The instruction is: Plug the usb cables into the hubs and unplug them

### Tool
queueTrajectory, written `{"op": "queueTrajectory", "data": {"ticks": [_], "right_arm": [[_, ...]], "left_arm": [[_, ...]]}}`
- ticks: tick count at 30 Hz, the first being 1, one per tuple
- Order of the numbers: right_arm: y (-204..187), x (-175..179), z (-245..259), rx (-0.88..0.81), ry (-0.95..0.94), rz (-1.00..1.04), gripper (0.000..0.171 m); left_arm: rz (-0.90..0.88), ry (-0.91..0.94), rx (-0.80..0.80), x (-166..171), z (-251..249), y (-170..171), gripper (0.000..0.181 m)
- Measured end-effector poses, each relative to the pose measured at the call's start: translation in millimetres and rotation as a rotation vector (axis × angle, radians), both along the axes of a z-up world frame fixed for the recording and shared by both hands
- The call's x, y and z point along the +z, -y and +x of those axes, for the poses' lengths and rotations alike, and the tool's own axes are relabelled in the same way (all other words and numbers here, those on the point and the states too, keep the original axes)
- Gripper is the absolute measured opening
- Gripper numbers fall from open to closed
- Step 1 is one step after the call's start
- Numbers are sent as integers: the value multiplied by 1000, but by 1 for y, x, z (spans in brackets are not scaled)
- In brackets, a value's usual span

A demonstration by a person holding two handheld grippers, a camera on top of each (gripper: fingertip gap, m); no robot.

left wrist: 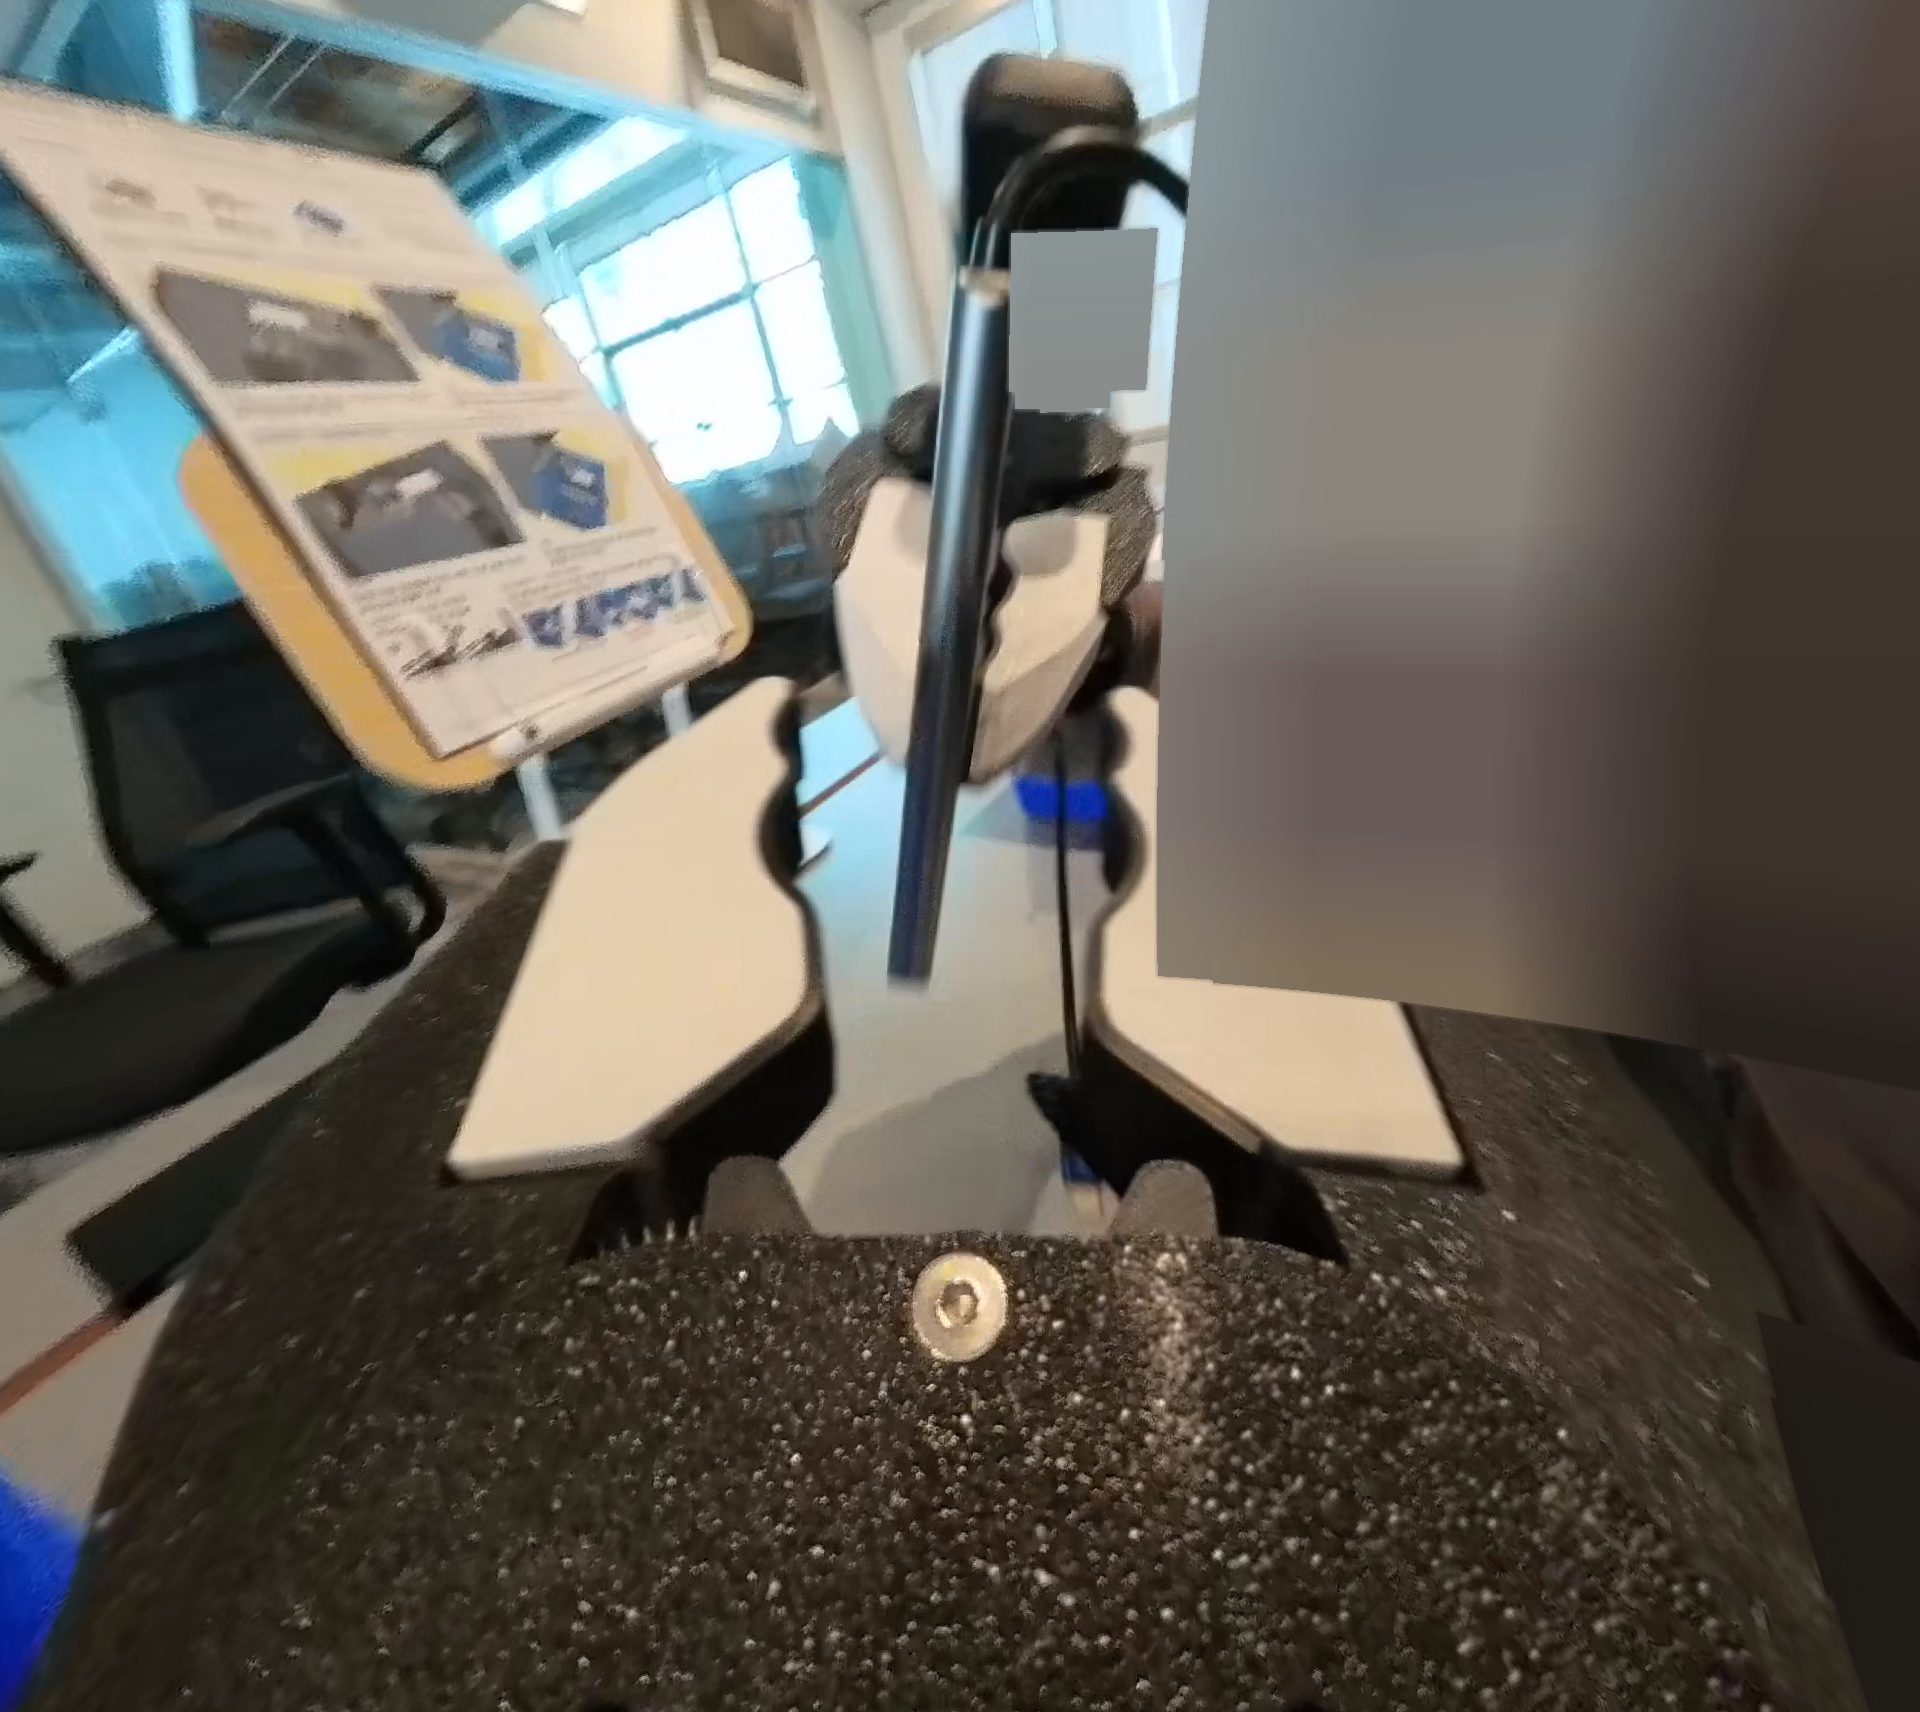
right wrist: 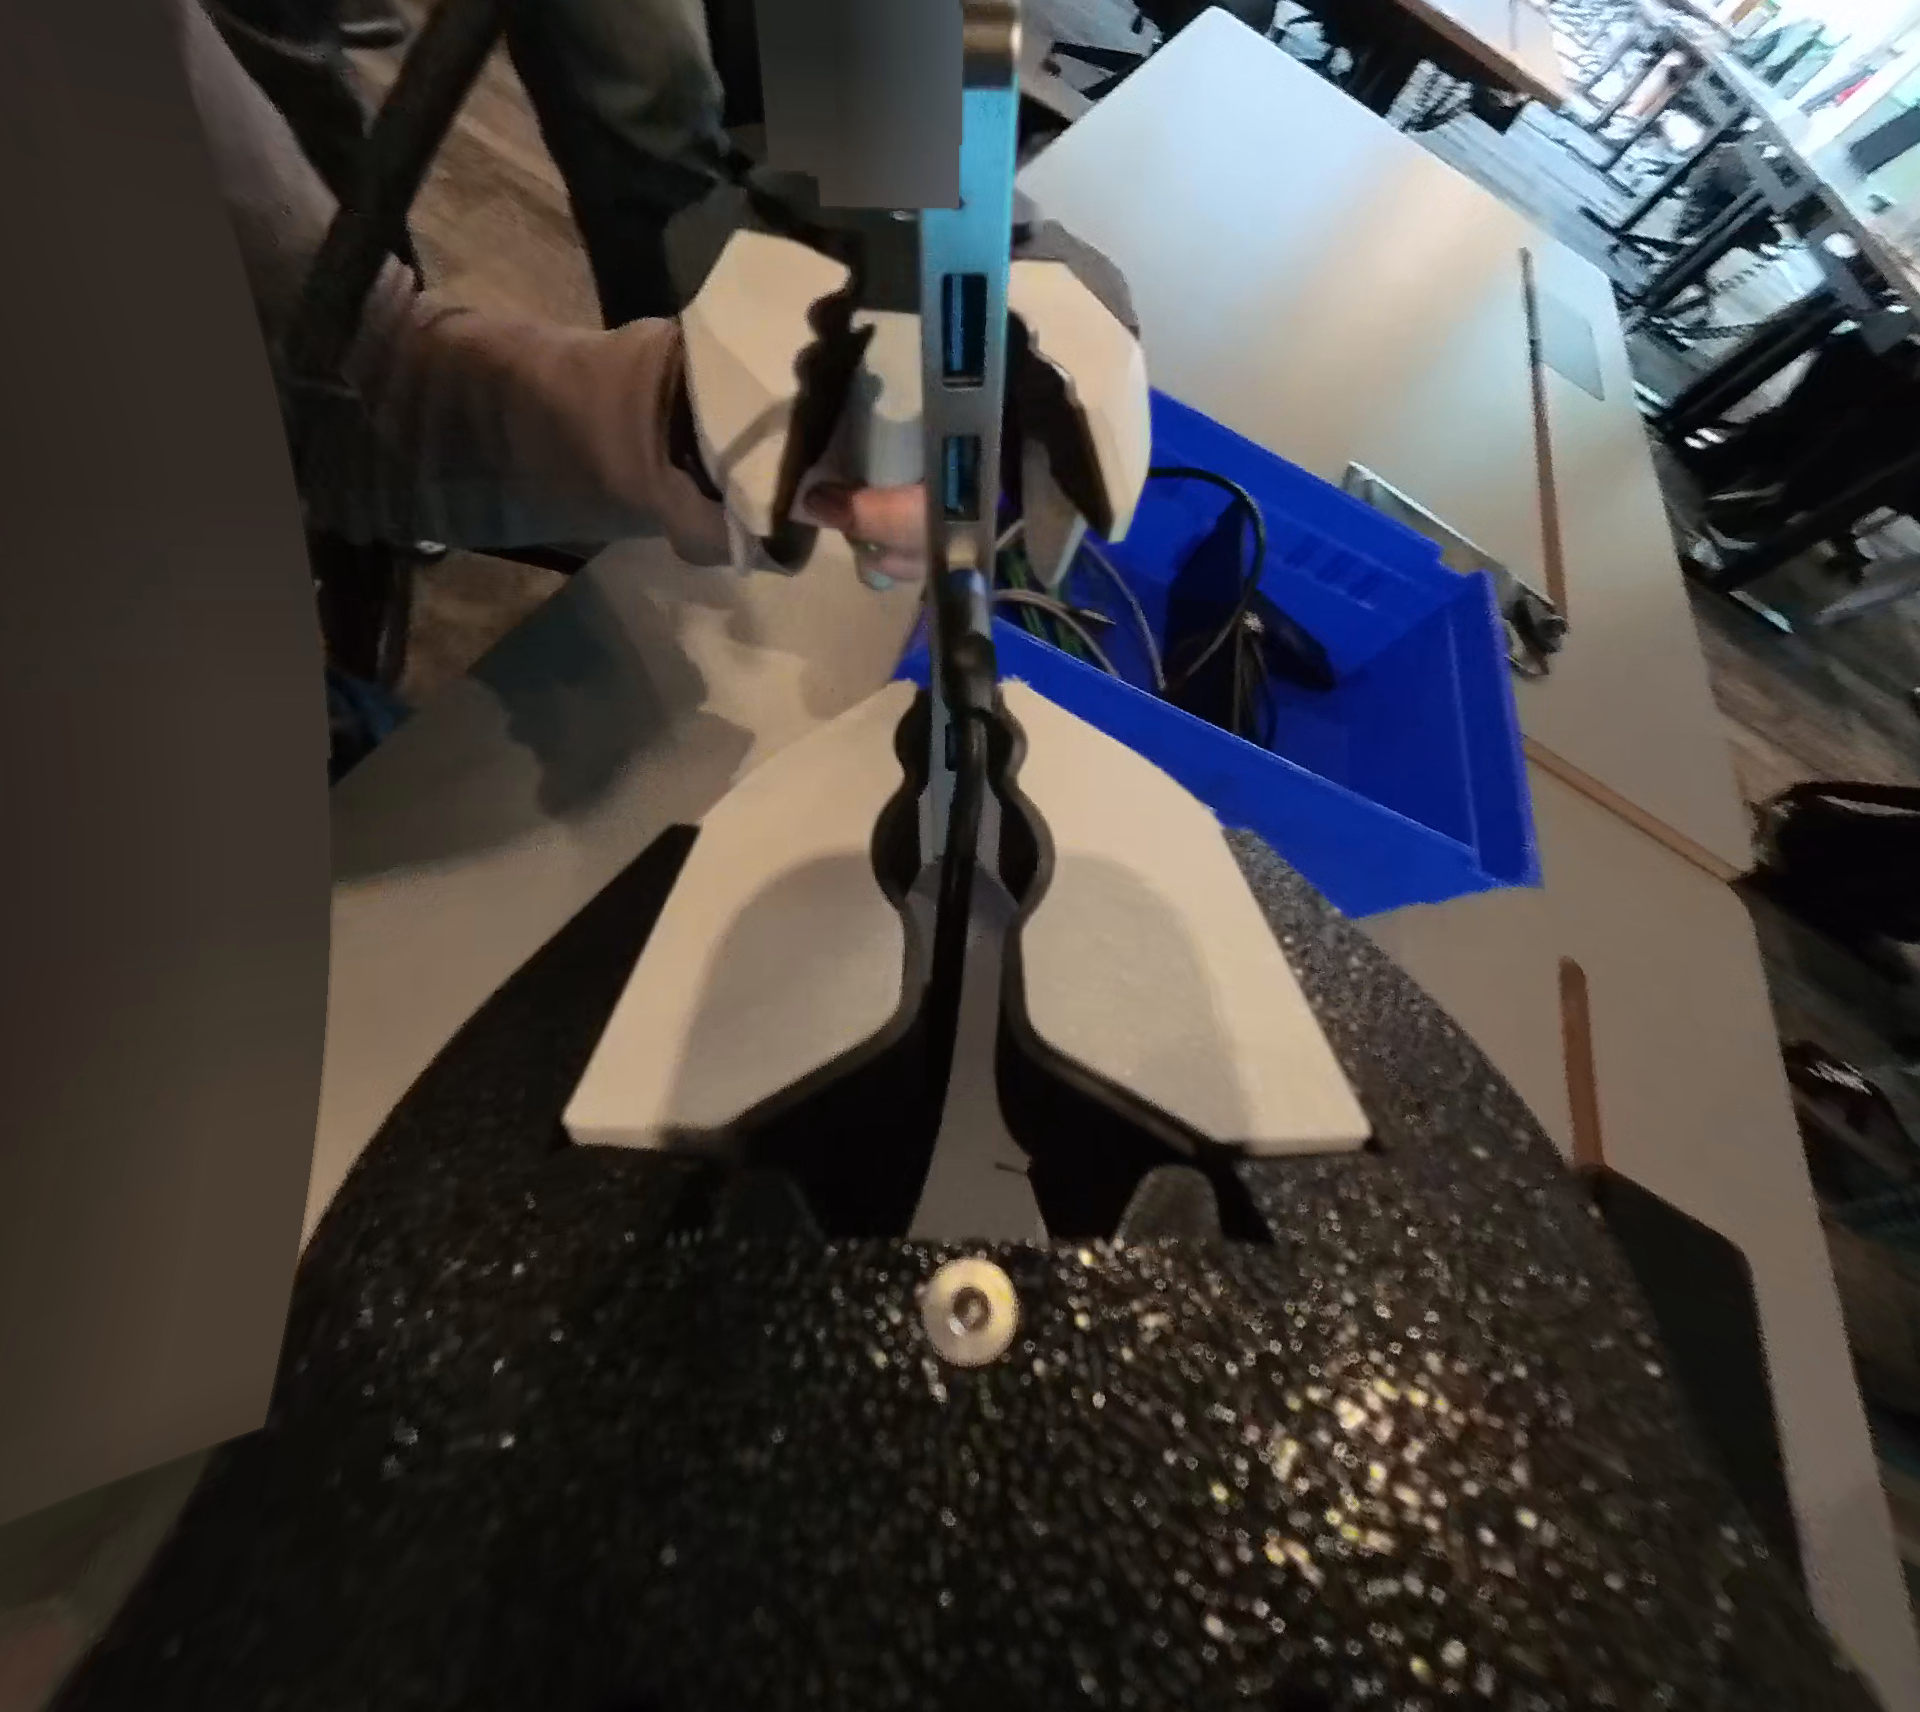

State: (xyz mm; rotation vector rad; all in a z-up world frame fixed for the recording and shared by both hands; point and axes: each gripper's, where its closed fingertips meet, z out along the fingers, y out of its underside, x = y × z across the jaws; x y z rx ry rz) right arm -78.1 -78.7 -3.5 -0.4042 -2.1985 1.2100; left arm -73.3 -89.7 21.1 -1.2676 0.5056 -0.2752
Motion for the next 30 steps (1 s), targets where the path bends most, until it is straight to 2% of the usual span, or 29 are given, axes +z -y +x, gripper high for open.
{"op": "queueTrajectory", "data": {"ticks": [1, 4, 7, 11, 14, 17, 22, 26, 30], "right_arm": [[-6, 4, 1, -27, -15, -3, 9], [-31, 32, 16, -164, -108, -41, 9], [-56, 71, 56, -355, -227, -43, 9], [-103, 120, 139, -742, -322, 121, 9], [-158, 122, 209, -1056, -230, 263, 9], [-223, 93, 270, -1304, -27, 289, 9], [-297, 7, 320, -1401, 255, 168, 9], [-316, -68, 338, -1412, 538, 401, 9], [-321, -116, 350, -1371, 799, 627, 9]], "left_arm": [[-8, 2, 22, 0, -4, -1, 60], [-21, 3, 76, 3, -12, -1, 66], [-39, -24, 114, 1, -15, -2, 67], [-70, -30, 129, -4, -16, -7, 65], [-100, -22, 129, -8, -17, -9, 65], [-104, -27, 146, -7, -20, -6, 64], [-101, -14, 167, -4, -27, -4, 61], [-140, -27, 225, -12, -39, -8, 61], [-187, -30, 269, -21, -51, -9, 60]]}}
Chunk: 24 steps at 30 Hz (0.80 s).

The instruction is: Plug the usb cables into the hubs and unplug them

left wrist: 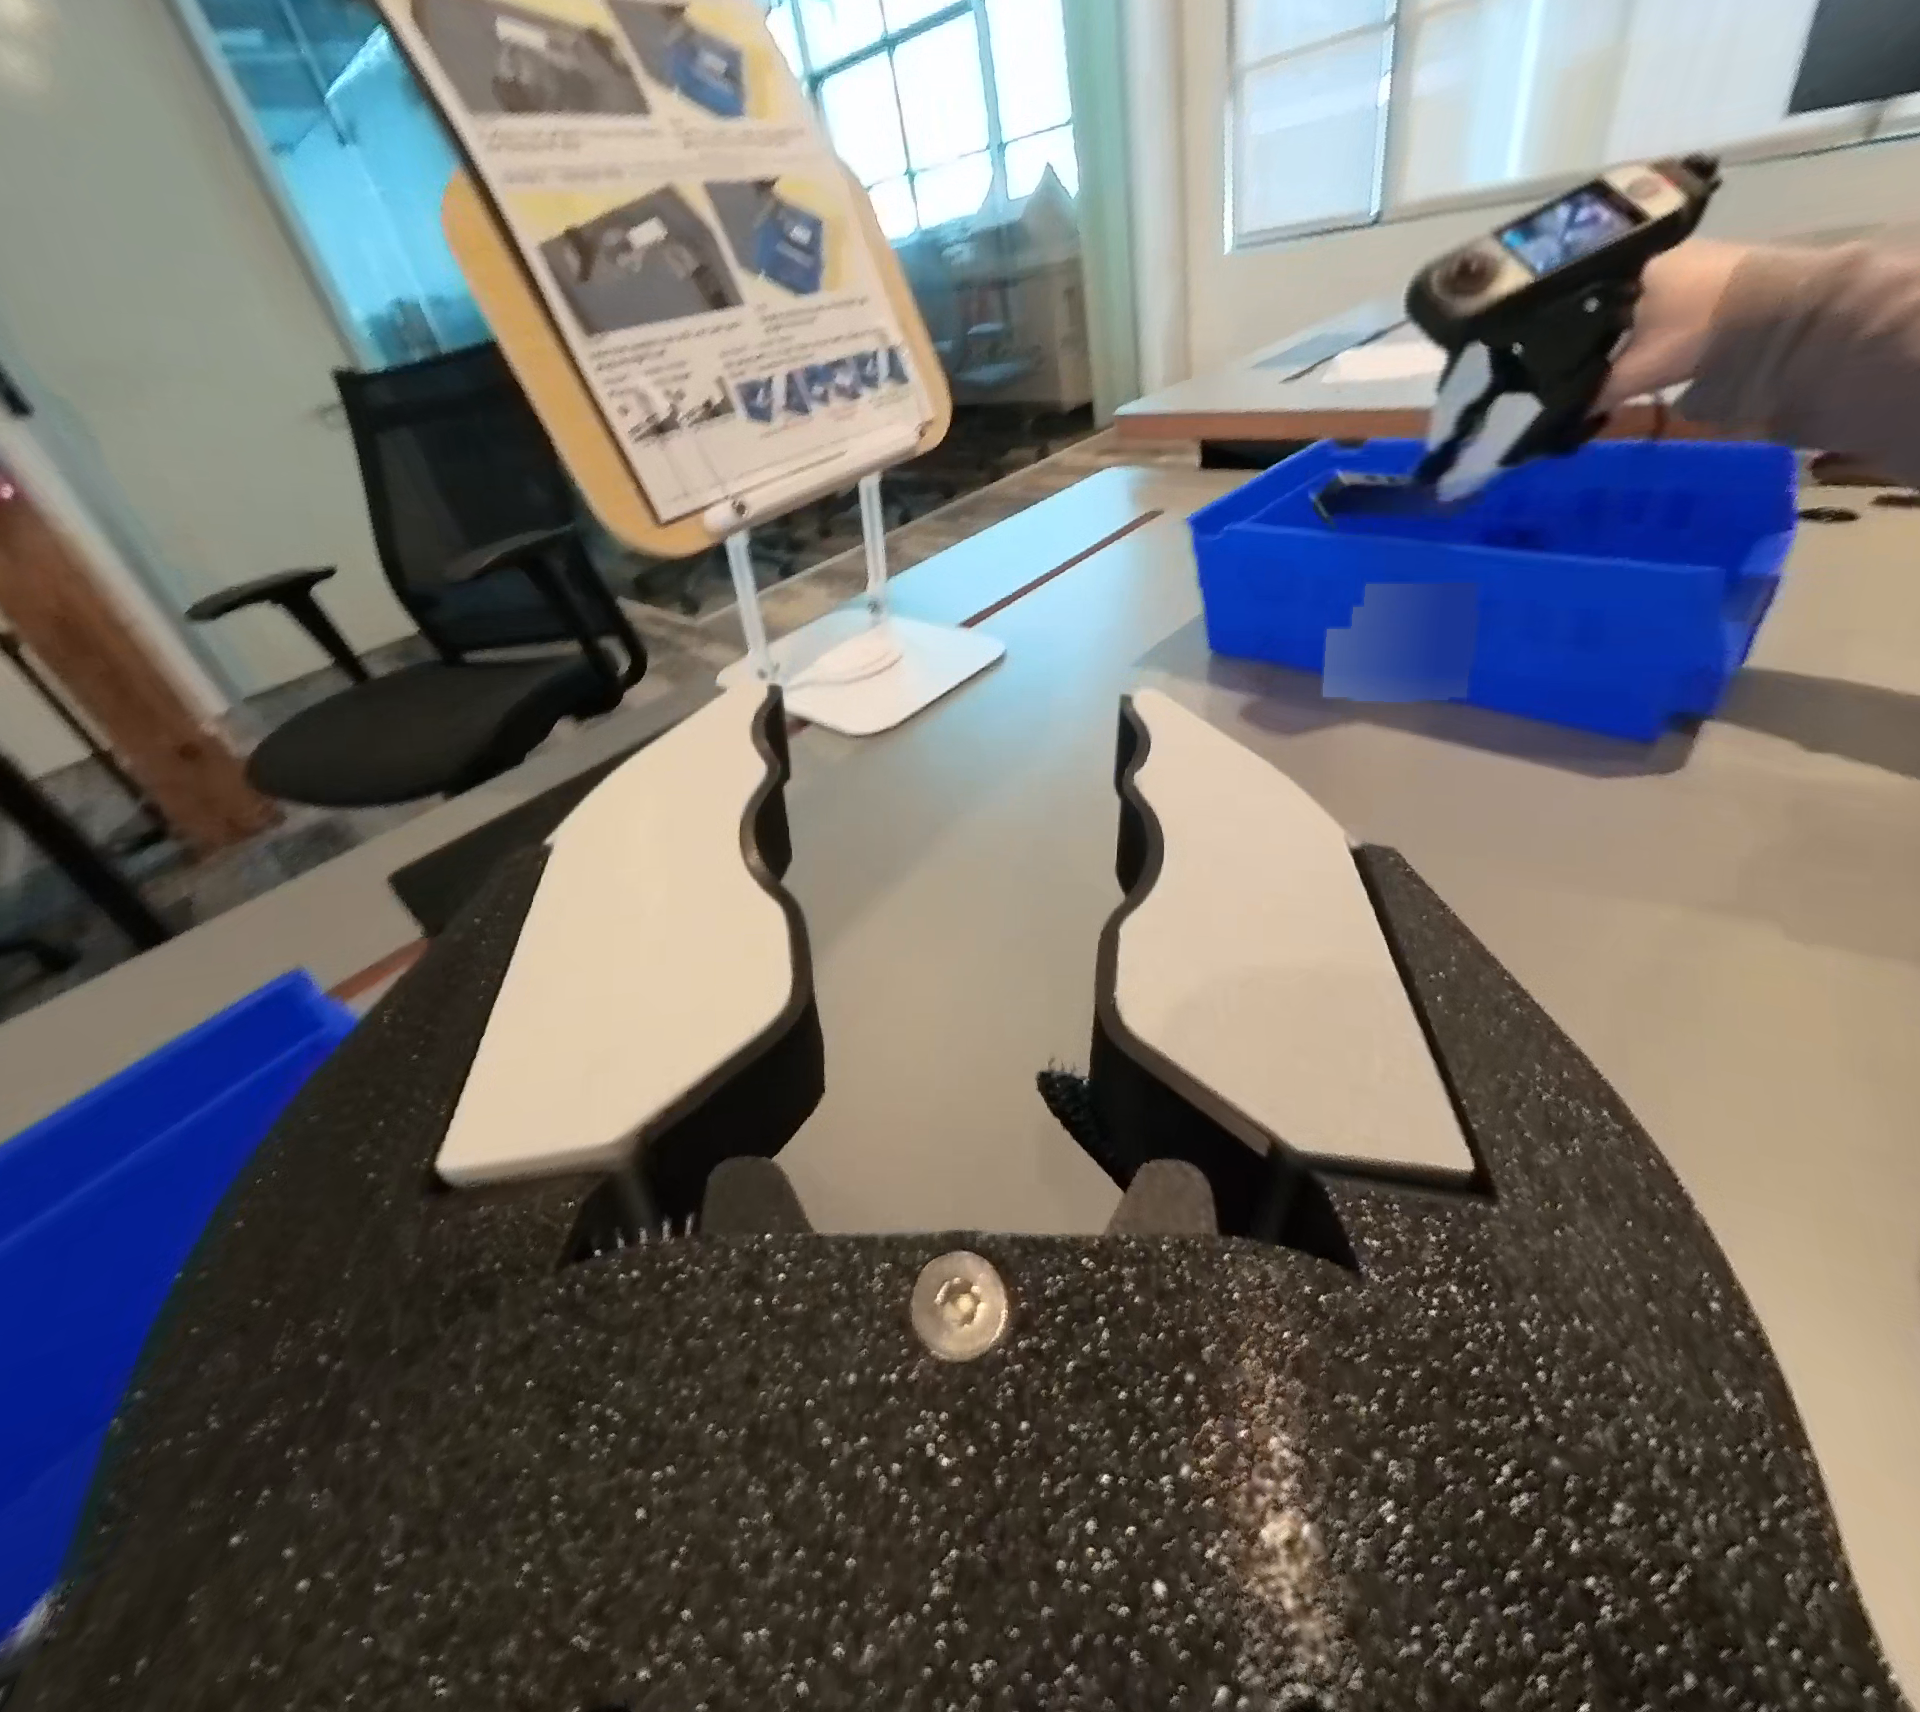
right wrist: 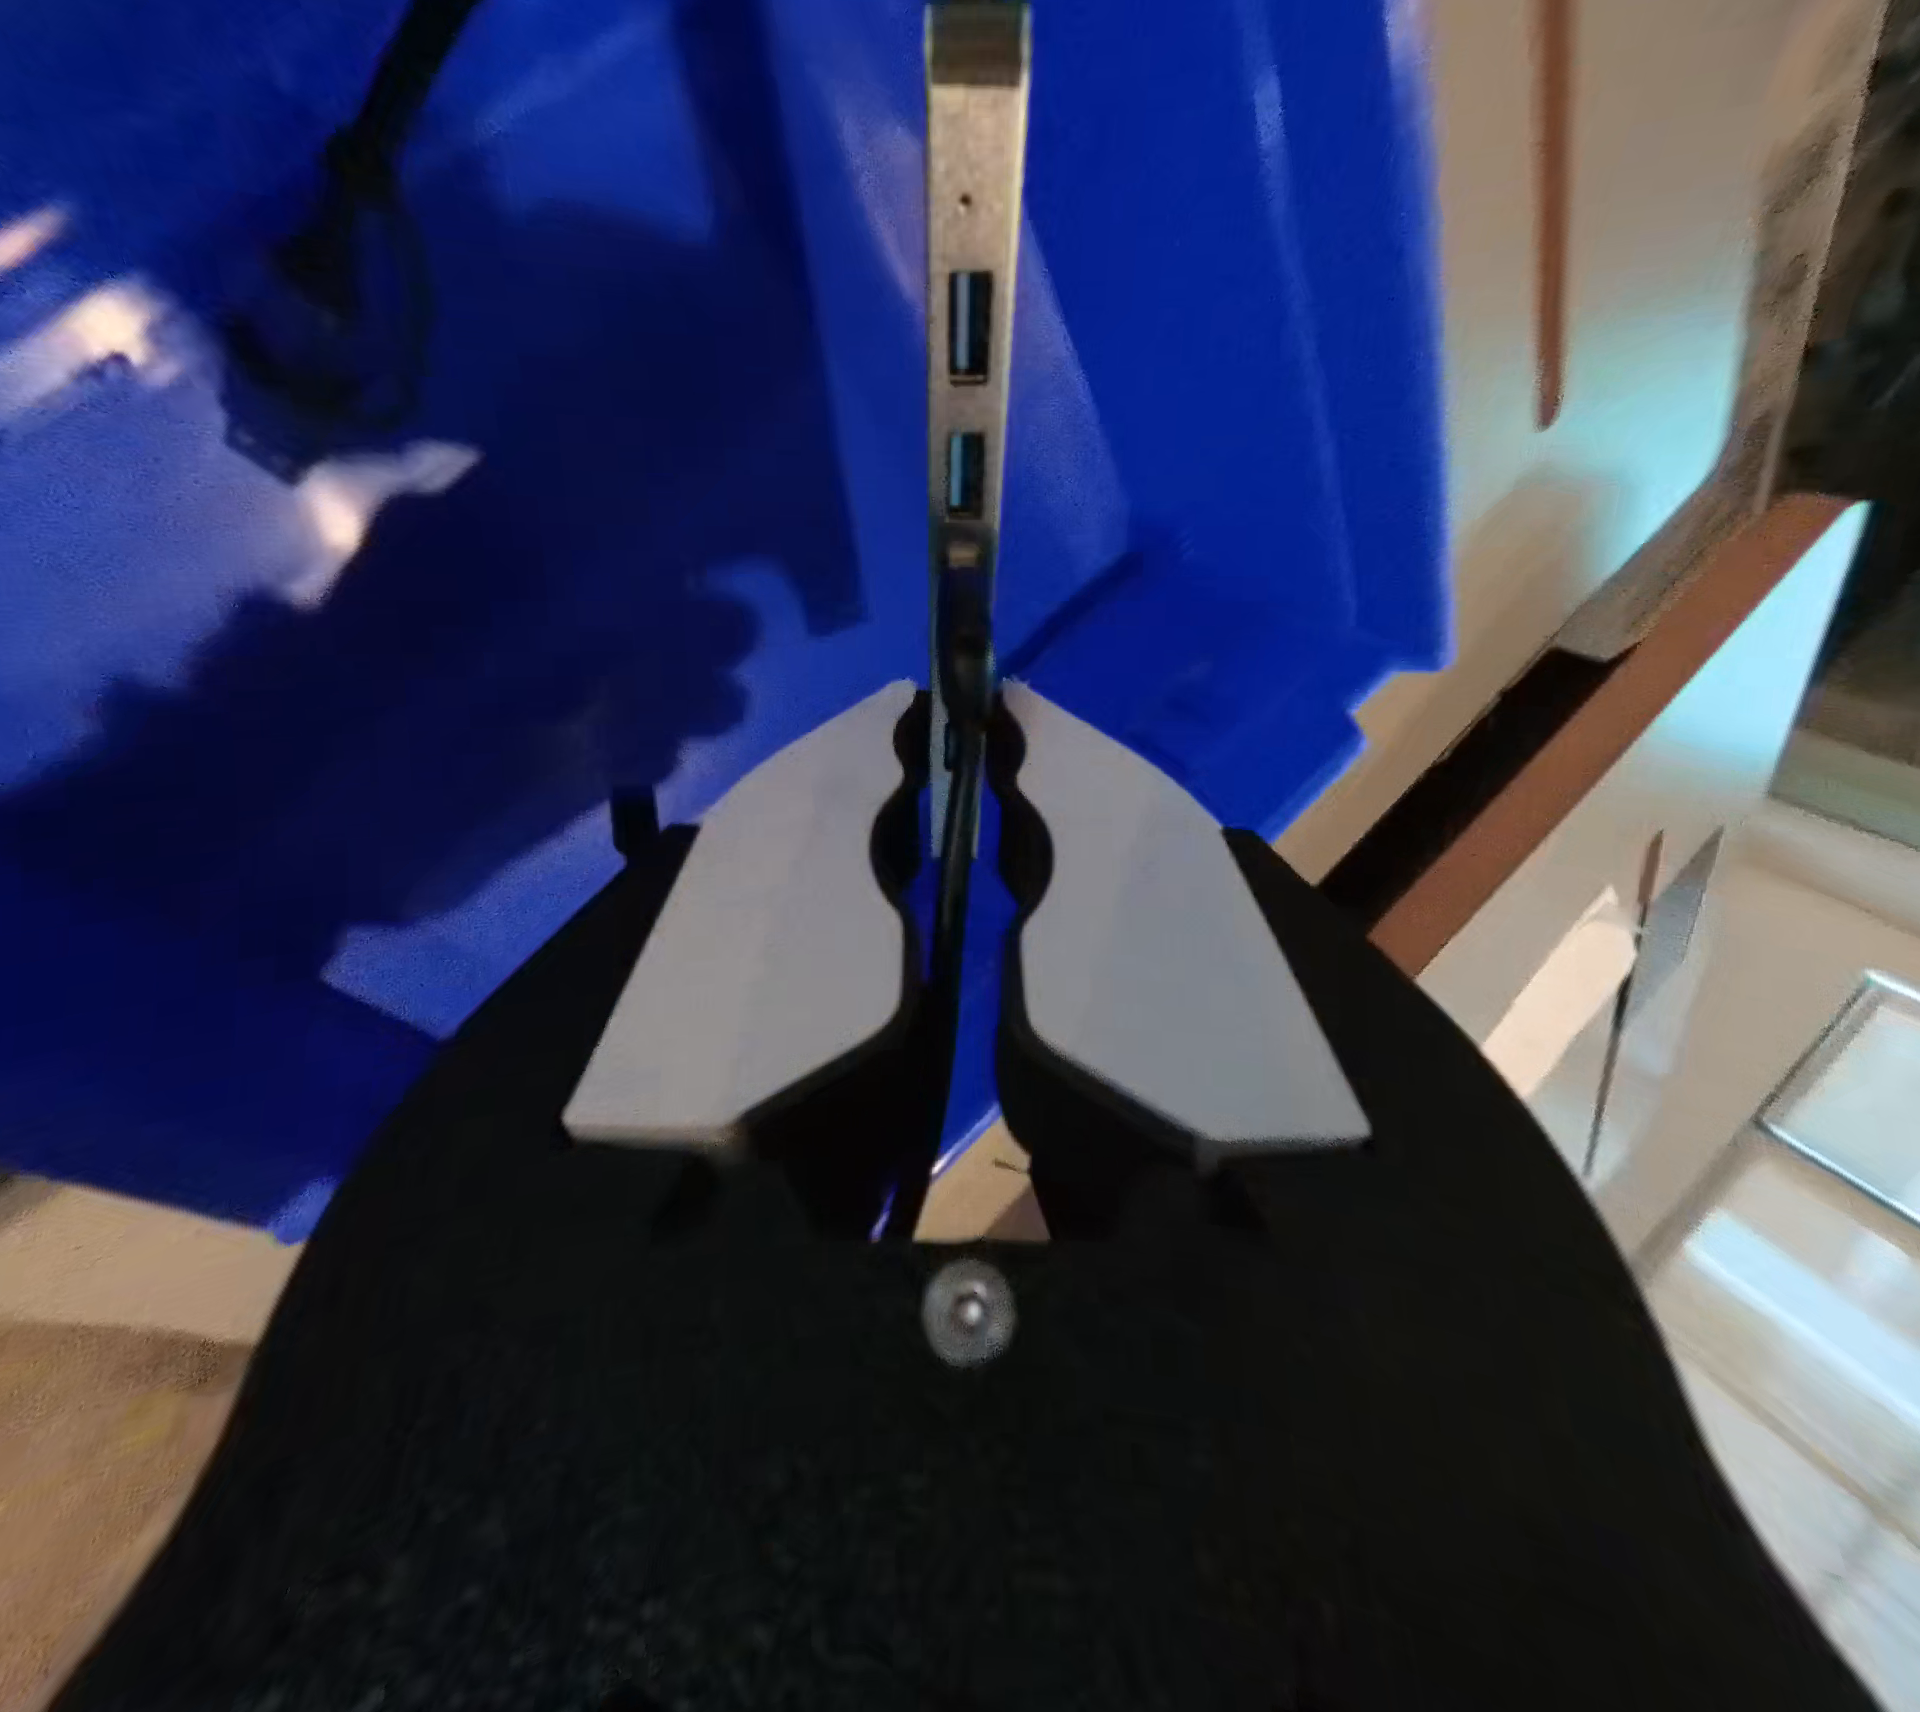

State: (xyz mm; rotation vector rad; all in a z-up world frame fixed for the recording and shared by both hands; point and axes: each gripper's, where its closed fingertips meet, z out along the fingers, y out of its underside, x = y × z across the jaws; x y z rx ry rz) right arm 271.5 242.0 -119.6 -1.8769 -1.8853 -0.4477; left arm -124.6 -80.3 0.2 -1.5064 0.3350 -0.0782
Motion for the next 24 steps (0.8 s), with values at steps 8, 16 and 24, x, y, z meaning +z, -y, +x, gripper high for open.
{"op": "queueTrajectory", "data": {"ticks": [8, 16, 24], "right_arm": [[6, -21, 3, -68, 92, -116, 32], [-6, 68, -24, -37, -283, 190, 74], [85, 210, -119, 322, -1180, 229, 108]], "left_arm": [[-68, 2, 184, -1, -43, 20, 65], [27, 67, 582, 28, -126, 100, 102], [61, 94, 763, 26, -168, 144, 145]]}}
